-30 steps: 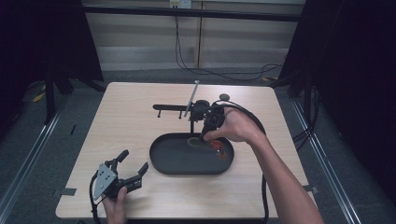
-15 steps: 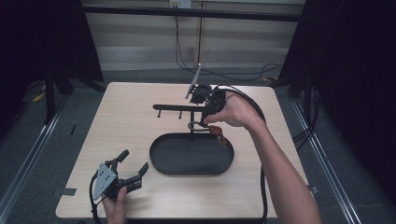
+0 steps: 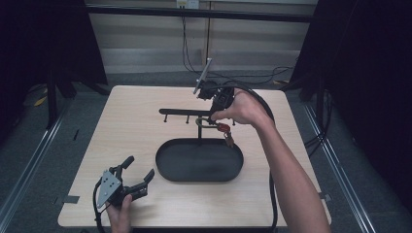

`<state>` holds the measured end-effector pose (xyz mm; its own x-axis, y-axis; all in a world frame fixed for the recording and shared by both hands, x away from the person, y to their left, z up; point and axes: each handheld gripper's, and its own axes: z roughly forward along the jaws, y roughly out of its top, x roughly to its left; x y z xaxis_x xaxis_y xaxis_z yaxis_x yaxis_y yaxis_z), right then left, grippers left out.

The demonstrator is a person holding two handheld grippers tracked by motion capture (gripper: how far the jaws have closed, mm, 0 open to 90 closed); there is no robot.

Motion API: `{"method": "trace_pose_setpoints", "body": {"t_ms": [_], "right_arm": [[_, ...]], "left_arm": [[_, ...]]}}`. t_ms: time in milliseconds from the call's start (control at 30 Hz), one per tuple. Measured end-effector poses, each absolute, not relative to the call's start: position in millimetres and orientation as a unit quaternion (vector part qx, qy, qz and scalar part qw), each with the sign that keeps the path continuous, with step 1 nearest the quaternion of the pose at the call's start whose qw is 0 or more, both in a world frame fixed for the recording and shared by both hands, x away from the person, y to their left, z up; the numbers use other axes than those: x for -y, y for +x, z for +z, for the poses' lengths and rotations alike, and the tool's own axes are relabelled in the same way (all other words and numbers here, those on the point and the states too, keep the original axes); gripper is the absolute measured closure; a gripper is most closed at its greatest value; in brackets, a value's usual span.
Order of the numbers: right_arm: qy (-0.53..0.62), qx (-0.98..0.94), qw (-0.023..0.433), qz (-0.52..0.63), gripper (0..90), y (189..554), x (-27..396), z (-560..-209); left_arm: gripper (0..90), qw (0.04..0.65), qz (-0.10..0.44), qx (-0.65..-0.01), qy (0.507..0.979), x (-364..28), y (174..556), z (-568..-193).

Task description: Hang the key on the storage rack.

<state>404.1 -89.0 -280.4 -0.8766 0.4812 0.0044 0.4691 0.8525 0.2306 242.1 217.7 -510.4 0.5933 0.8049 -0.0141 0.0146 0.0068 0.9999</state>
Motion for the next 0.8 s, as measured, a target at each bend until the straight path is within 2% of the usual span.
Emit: {"method": "trace_pose_setpoints", "body": {"t_ms": [800], "right_arm": [[0.261, -0.956, 0.026, 0.129, 84.5, 411.7, 89.0, -280.8]], "left_arm": [[15.8, 0.63, 0.313, -0.324, 0.632, -217.8, 241.9, -510.4]]}}
